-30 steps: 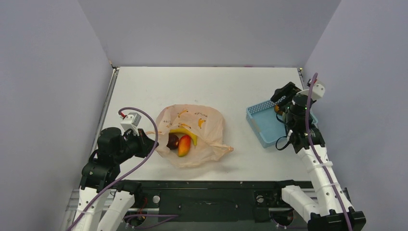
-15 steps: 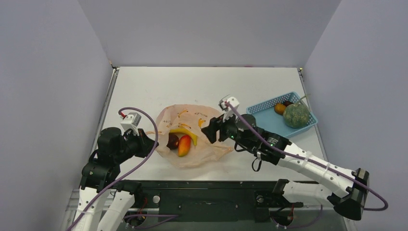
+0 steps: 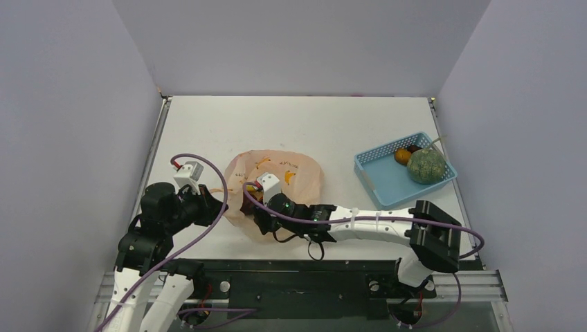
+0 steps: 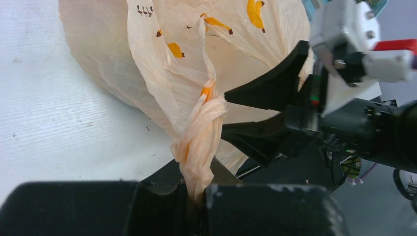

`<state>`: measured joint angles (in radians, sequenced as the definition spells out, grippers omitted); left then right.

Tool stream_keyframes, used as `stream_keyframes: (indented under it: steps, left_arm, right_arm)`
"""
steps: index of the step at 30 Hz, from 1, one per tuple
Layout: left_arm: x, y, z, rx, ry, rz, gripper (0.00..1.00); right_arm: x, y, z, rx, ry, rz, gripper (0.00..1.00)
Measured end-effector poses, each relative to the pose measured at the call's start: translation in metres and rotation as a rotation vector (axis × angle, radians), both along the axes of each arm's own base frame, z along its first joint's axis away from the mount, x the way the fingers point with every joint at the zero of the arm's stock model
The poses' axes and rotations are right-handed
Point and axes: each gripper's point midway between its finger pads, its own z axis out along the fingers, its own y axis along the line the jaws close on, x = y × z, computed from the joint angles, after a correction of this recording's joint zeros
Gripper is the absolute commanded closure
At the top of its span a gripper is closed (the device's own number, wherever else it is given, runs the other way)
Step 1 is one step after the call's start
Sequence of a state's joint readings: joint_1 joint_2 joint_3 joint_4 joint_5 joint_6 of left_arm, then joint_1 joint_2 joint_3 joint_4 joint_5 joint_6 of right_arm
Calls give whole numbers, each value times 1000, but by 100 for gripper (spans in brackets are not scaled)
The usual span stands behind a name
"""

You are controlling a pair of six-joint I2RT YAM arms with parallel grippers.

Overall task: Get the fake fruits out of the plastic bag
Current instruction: Take out the fake fruit from the plastic bag.

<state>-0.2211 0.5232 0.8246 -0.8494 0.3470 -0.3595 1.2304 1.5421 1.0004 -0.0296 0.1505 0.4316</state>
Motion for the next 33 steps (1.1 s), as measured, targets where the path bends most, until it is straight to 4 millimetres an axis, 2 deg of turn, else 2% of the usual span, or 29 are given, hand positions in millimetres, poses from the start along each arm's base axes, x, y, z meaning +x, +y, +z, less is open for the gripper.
stream_keyframes:
  steps: [4,7,12,20,26,30,33]
  left_arm:
    - [0,0,0,0,1,0,100]
    - [0,0,0,2,1,3,100]
    - [1,0,-1,3,4,4,100]
    - [3,0,-3,7,18,6,100]
    - [3,1,-4,10,19,13,100]
    - [4,2,-4,12,18,17,100]
    - [4,3,-4,14,18,20,100]
  right_arm:
    - [19,2,-26,-67,-9,-91,47]
    - [31,-3,-37,-112,-31,-153,43]
    - [48,-7,-47,-161,-56,-217,41]
    - [67,3,-64,-188,-59,-245,40]
    - [71,8,-89,-217,-51,-251,44]
    - [73,10,-88,-200,-55,-258,50]
    - [74,11,-88,-197,-55,-260,58]
